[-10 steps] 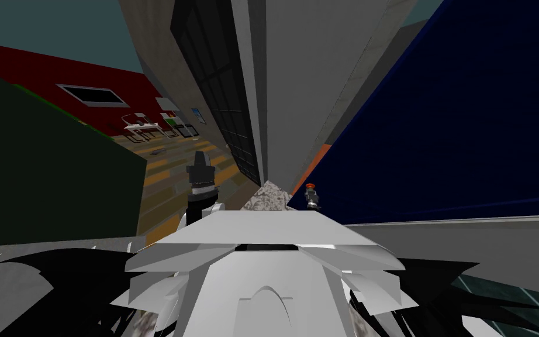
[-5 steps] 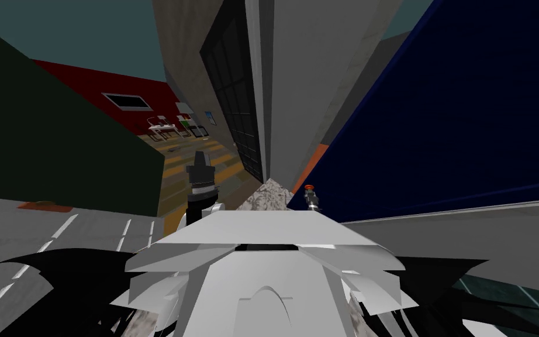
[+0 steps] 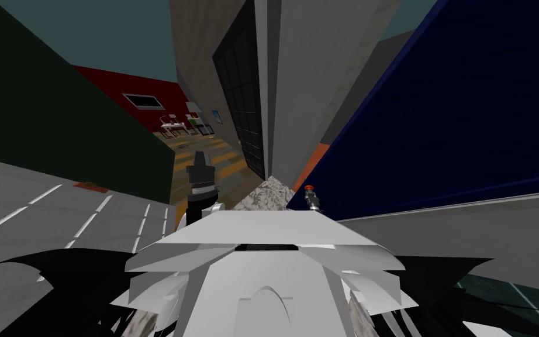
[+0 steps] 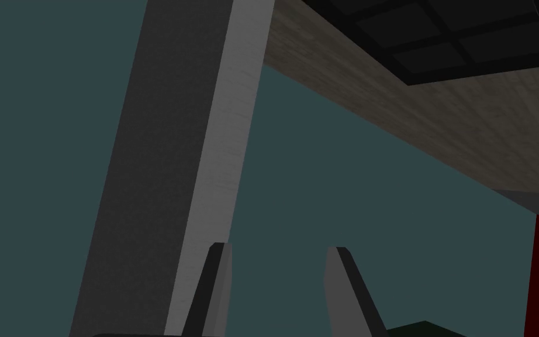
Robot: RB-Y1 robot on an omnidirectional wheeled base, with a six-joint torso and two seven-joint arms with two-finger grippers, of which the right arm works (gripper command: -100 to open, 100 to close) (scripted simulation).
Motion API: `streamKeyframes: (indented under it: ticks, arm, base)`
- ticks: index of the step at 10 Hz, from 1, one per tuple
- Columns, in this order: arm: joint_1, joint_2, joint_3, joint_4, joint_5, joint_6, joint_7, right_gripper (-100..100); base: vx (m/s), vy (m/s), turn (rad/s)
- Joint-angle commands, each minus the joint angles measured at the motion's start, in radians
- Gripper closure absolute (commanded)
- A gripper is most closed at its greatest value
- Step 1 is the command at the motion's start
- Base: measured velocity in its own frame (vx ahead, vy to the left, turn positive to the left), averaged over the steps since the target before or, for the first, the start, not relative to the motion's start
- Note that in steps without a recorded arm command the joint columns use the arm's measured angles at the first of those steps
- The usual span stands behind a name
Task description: Pull the door open
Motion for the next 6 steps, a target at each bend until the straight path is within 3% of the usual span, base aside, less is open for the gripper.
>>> streamKeyframes:
  ticks: [1, 6]
  arm:
    - [0.013, -0.015, 0.017, -0.006, 0.011, -0.018, -0.020, 100]
    - [0.054, -0.067, 0.074, -0.014, 0.046, -0.077, -0.087, 100]
  base:
    - [-0.242, -0.035, 0.110]
    - [-0.239, -0.027, 0.102]
